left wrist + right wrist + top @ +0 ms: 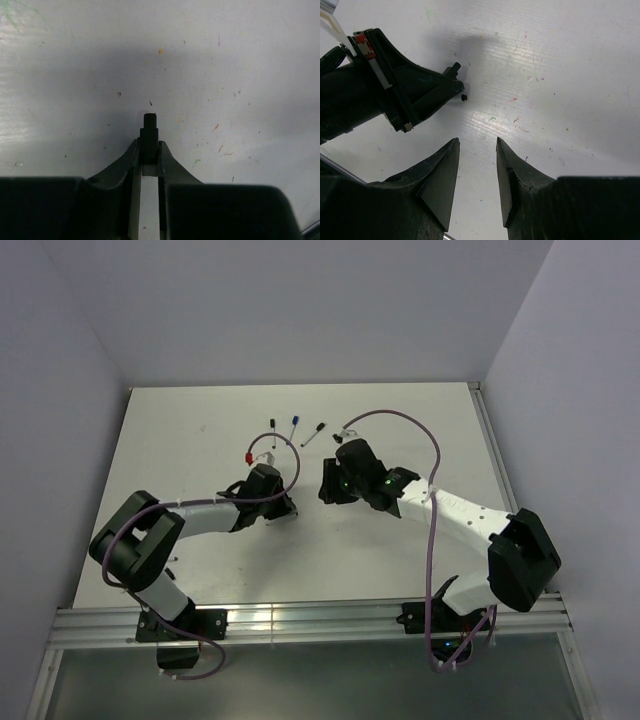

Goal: Insert the pens into the pen caps
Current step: Pick up the pen from the center of the board.

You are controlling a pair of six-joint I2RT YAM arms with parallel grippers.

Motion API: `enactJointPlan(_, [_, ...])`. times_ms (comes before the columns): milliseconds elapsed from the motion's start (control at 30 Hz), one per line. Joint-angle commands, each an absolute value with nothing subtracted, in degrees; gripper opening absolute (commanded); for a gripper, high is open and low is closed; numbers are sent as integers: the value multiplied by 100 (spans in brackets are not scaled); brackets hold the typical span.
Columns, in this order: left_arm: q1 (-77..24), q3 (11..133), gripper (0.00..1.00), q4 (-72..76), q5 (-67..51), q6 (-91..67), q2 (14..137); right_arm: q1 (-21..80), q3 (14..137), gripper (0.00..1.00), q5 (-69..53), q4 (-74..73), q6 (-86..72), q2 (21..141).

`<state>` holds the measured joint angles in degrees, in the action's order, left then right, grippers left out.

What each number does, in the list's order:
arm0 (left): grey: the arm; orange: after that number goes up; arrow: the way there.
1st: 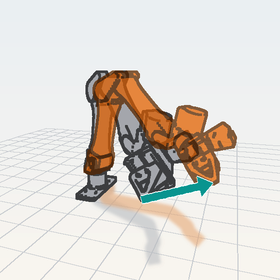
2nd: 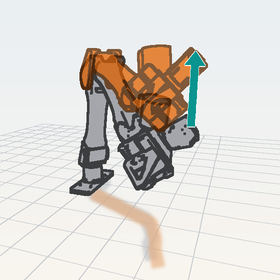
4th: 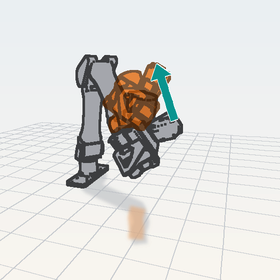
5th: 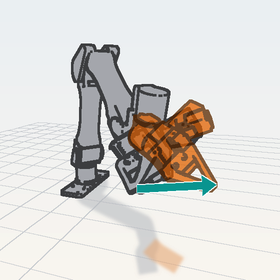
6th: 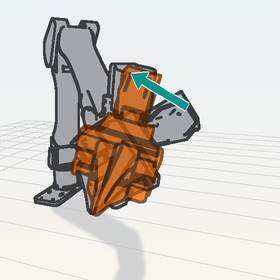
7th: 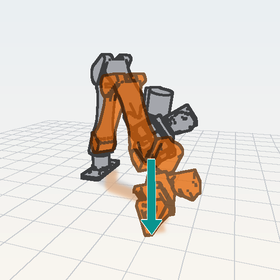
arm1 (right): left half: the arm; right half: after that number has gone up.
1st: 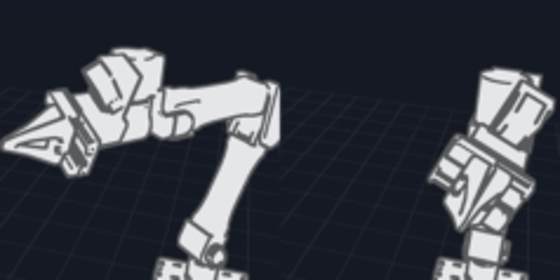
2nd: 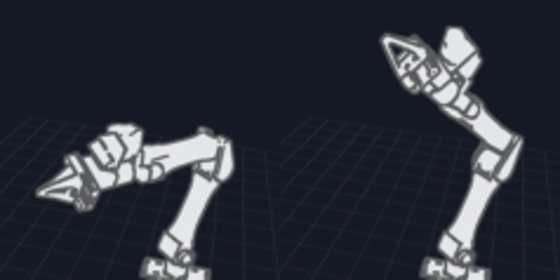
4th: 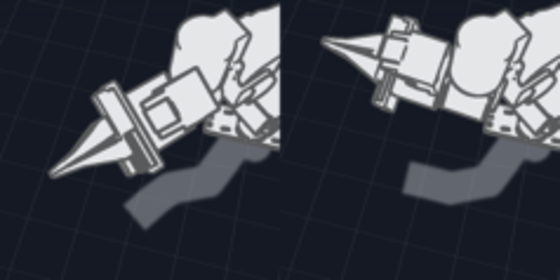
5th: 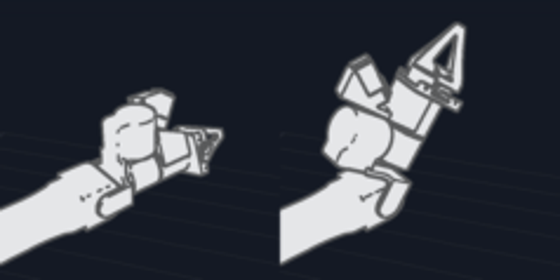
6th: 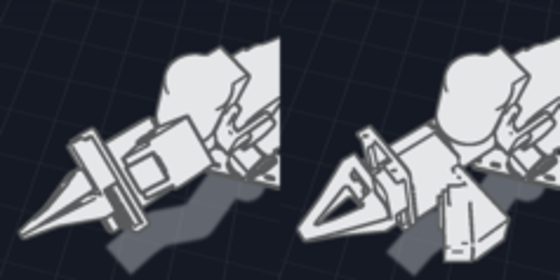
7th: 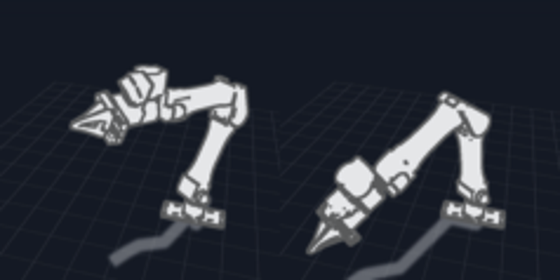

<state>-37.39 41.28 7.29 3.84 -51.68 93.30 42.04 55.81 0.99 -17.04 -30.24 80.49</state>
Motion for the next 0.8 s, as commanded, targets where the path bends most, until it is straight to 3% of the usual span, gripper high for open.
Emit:
enactJointPlan(0, [-3806,4017,0,597,106,-4843,9062,4166,5792,43,-122,-1512,-2760,8138])
enactJointPlan(200, [-3850,3868,0,177,605,-5114,8501,4035,5757,44,-544,-1266,-2278,8217])
enactJointPlan(400, [-3841,3867,0,-1202,2169,-6212,7147,4025,5967,45,-1028,-1081,-1365,8595])
enactJointPlan(767, [-3885,2797,0,-1749,2224,-8173,6285,4298,7347,49,-808,-1529,-62,9921])
